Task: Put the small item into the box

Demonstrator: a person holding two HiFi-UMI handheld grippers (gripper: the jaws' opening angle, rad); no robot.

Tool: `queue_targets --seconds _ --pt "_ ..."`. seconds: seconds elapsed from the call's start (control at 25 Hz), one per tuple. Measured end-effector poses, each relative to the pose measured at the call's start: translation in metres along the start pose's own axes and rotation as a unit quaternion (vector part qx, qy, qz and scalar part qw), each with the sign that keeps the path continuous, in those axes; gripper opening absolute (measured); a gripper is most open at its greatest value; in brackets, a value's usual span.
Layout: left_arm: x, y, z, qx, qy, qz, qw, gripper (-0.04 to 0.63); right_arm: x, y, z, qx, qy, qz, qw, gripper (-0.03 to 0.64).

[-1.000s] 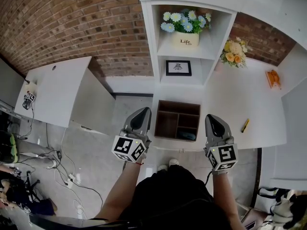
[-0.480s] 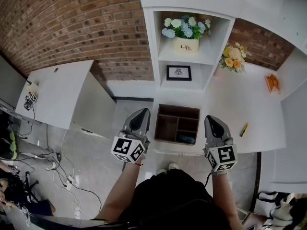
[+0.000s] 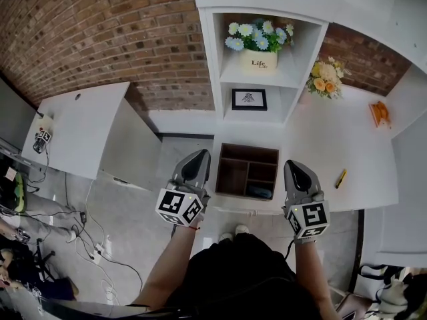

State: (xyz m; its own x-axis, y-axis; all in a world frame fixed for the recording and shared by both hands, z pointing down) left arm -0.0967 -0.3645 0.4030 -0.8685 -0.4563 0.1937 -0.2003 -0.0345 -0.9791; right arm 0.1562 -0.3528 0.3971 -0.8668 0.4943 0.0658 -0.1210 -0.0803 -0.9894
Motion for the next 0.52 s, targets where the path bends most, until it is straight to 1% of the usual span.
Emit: queue_targets --seconds 0.28,0.52 --pt "0.000 -0.004 0.002 0.002 -0.004 -0.004 1.0000 0.003 -0.003 -0.003 -0.004 -0.001 -0.009 0.001 1.000 0.003" --pt "-0.008 -0.010 -0.002 0.022 -0.022 -0.003 0.9995 0.003 0.003 -0.006 -0.014 0.017 0.000 -0.011 1.000 0.003"
Point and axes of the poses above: the fingertips, and each gripper's own axes: z forward along the fingers, x to its left, y out of its top, the point moved 4 cm from there along -z, backward along the fingers, and after that the axes turned 1 degree about z, right-handed, at the moved point
